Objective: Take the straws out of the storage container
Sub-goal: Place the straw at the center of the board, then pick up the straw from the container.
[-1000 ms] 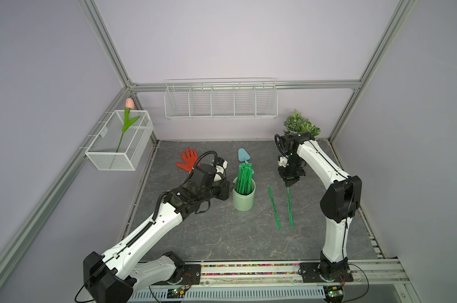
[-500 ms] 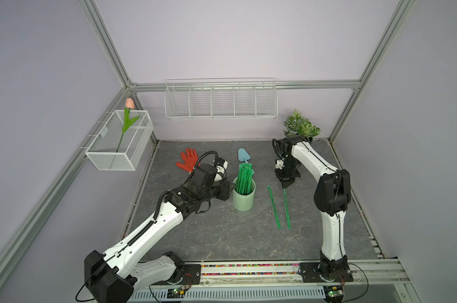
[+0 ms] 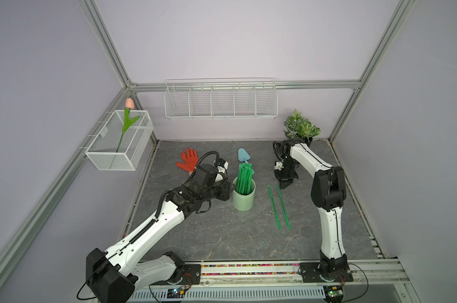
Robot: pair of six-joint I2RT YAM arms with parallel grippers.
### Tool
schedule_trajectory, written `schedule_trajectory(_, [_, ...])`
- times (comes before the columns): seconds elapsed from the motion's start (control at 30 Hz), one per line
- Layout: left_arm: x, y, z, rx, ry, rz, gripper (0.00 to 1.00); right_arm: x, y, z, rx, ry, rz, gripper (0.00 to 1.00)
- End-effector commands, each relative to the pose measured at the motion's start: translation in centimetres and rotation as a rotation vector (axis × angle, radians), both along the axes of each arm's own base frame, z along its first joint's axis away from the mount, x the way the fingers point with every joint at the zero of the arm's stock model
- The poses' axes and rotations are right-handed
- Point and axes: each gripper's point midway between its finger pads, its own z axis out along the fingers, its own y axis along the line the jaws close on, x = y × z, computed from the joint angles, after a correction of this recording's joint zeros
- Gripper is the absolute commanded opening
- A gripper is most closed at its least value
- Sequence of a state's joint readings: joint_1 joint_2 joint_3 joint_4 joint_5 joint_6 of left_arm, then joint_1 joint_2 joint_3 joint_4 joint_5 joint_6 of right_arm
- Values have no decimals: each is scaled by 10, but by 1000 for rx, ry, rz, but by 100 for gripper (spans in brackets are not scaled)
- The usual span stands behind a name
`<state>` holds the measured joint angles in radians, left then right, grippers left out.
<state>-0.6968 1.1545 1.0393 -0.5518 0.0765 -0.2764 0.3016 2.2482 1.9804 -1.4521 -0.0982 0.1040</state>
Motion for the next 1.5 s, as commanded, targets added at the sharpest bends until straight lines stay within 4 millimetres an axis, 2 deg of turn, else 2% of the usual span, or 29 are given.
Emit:
schedule_trajectory(0.0, [1, -3, 5, -6, -8, -7, 53, 3, 4, -10, 35, 16, -6, 15])
schedule_trajectory(0.13, [1, -2, 6, -6, -9, -4, 53, 6, 3, -15, 22, 5, -26, 16])
schedule_trajectory(0.3, [1, -1, 7, -6, -17, 2, 53, 12, 8, 7, 57, -135, -57, 20])
schedule_trajectory(0.43, [1, 0, 8, -6, -20, 3, 53, 10, 37, 47, 134, -377, 29, 31])
schedule_trajectory(0.57, [1, 0, 9, -11, -21, 4, 53, -1, 64, 96, 176, -609, 95, 39])
schedule_trajectory(0.63, [1, 0, 10, -16, -24, 3, 53, -8, 76, 114, 225, -665, 94, 41])
schedule_trajectory(0.73, [0, -1, 13, -24, -28, 1, 53, -18, 90, 136, 279, -738, 96, 41])
schedule_trajectory(0.83, [-1, 0, 15, -30, -35, 3, 53, -26, 104, 148, 303, -802, 130, 41])
schedule_trajectory(1.1, [-1, 0, 15, -34, -36, 1, 53, -26, 130, 143, 338, -806, 170, 38])
schedule_trajectory(1.47, [0, 0, 14, -29, -36, 3, 53, -18, 149, 128, 364, -760, 187, 37])
